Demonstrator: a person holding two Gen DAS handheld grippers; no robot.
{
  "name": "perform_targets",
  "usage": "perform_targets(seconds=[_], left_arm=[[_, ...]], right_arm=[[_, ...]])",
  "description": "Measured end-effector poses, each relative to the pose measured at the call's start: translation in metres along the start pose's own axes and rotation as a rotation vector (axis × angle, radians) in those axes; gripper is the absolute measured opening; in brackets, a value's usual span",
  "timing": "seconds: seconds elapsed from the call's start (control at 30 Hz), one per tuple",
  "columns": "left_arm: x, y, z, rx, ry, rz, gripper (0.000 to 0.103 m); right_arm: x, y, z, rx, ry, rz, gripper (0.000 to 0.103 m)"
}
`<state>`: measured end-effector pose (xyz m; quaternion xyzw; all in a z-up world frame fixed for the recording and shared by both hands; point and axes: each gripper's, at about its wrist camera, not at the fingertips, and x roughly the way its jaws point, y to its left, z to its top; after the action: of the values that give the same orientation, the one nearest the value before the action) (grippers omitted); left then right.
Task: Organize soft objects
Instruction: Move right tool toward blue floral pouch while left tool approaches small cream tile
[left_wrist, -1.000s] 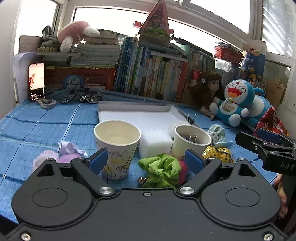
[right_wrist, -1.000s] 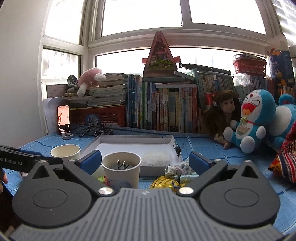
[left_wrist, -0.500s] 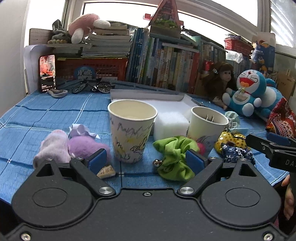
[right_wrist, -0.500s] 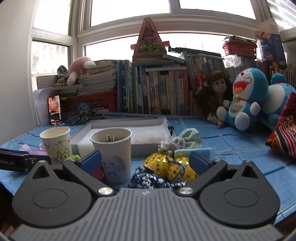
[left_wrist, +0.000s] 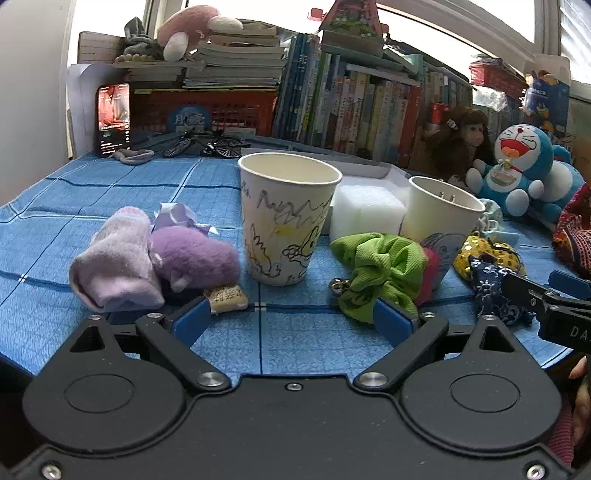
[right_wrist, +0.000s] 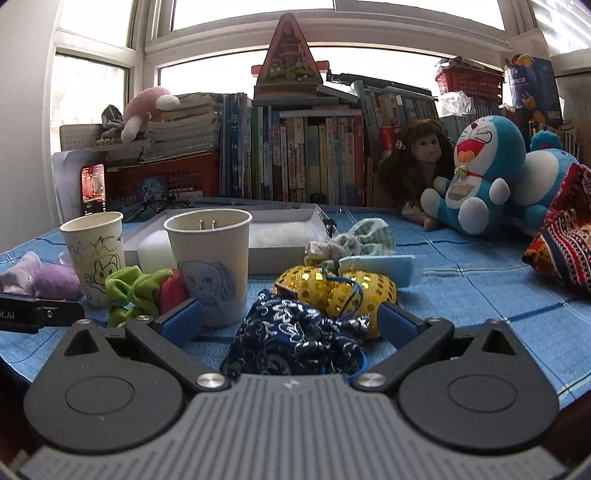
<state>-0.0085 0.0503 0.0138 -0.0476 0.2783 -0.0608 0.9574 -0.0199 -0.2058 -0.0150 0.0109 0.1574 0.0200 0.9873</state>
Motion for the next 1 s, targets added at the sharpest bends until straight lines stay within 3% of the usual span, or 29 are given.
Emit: perform_targets(seconds=[0.93,1.0], left_arm=[[0.011,0.006,-0.01,-0.024,0.01,0.066,0.097],[0.011,0.006,-0.011,-0.022,0.01,0.068,0.097]], right_arm=[[0.021,-0.001,-0.015,0.049,0.102,-0.004,0.103],[0.023,-0.001,-0.015,0.05,0.107,-0.008,0.099]])
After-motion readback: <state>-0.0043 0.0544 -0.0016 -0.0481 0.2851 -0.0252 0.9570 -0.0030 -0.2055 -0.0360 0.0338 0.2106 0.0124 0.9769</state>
